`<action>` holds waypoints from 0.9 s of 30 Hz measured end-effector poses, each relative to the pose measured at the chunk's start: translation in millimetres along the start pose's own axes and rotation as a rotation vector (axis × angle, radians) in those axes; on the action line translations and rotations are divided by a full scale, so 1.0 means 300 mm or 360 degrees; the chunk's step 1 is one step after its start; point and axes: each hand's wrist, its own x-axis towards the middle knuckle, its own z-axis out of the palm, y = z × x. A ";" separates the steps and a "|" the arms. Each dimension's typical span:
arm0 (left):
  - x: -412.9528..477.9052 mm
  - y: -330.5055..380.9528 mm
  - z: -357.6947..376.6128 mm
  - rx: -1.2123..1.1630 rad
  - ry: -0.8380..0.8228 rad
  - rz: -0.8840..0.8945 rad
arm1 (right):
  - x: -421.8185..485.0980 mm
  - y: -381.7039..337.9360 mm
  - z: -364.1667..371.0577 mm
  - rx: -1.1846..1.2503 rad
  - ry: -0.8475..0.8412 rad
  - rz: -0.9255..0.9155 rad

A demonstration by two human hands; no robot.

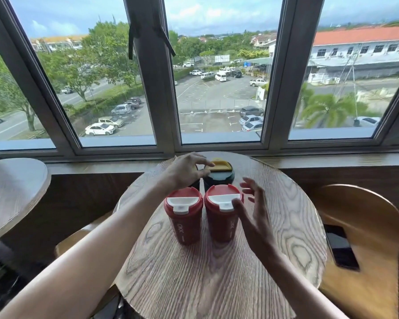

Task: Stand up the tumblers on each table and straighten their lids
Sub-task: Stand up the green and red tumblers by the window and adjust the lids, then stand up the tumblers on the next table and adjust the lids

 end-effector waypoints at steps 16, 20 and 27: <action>-0.456 -0.250 -0.318 0.0213 0.0857 -0.0600 | 0.355 -0.500 0.462 -0.0357 -0.1020 -0.0477; -0.710 -0.353 -0.423 0.0279 0.0977 -0.0852 | 0.232 -0.623 0.719 -0.0179 -0.1233 -0.0462; -1.213 -0.532 -0.602 0.0284 0.1154 -0.1297 | -0.098 -0.814 1.151 0.0012 -0.1553 -0.0522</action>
